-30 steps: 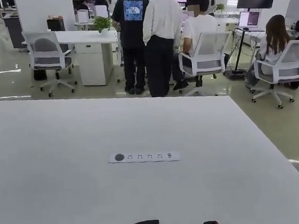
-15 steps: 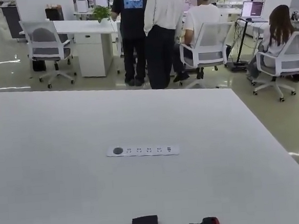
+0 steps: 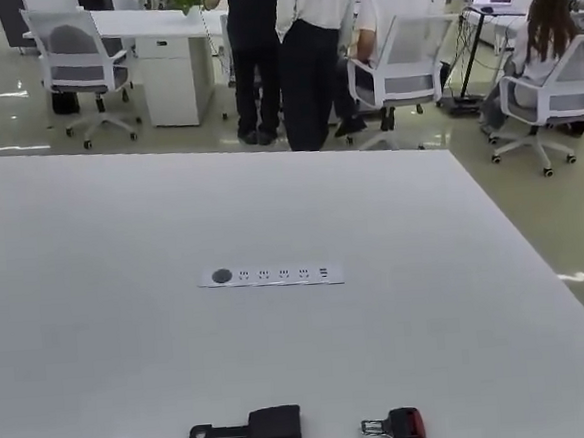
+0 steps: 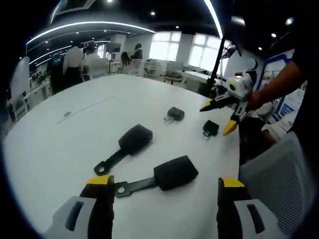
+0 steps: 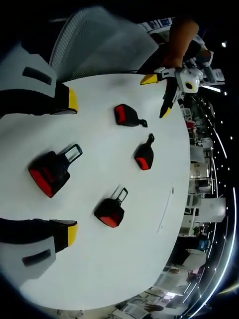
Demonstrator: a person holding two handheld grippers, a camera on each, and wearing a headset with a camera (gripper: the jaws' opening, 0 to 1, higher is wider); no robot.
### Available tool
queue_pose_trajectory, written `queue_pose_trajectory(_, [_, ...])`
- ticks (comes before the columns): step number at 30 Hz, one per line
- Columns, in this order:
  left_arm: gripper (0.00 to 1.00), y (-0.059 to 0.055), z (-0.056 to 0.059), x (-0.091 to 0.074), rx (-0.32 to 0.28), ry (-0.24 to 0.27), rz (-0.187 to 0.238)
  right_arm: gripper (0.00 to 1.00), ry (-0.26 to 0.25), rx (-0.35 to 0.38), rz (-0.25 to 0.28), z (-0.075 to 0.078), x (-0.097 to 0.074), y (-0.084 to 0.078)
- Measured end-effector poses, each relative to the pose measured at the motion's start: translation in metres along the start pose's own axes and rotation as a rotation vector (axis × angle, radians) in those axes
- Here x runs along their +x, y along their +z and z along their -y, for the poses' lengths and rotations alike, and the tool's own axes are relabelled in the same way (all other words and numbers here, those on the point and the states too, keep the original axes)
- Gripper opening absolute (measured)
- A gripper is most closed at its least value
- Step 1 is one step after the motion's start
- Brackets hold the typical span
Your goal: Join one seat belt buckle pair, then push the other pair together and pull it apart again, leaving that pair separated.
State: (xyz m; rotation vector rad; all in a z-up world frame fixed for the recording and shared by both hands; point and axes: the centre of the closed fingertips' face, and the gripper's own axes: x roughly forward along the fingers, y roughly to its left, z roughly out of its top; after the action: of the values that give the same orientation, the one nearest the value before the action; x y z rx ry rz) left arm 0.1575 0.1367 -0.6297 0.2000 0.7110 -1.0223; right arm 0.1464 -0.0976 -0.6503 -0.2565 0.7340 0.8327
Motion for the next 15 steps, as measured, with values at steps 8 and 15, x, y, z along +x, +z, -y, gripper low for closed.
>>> queue_pose_trajectory(8, [0.83,-0.009,0.001,0.016,0.115,-0.075,-0.083,0.83,0.070,-0.014,-0.043,0.002,0.007,-0.011])
queue_pose_trajectory(15, [0.77,-0.008,0.009,0.027,0.209,-0.144,-0.154,0.82,0.148,-0.072,-0.109,0.000,0.010,-0.027])
